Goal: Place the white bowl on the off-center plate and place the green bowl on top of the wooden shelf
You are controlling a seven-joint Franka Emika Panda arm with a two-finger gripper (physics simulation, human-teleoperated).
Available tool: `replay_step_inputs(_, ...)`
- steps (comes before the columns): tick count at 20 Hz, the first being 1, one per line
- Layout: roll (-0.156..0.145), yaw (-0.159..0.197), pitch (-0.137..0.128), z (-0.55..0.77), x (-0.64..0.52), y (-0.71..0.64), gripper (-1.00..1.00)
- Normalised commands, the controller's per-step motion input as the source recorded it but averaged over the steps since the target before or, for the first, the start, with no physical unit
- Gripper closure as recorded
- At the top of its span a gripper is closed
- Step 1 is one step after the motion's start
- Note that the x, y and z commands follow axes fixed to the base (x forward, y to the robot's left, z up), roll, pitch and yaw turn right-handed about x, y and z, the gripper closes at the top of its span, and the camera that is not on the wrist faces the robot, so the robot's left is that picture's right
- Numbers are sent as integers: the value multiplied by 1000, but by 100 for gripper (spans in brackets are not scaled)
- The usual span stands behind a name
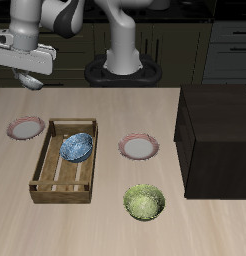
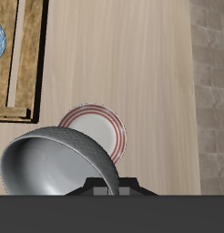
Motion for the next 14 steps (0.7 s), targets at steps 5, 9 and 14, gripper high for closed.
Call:
replay_step_inputs(5,-28,3,-1,-184,54,-25,100)
replay_step_inputs(9,-19,-2,12,-248,139,-27,100)
replay_step_inputs(14,-35,-6,41,-293,163,-76,100)
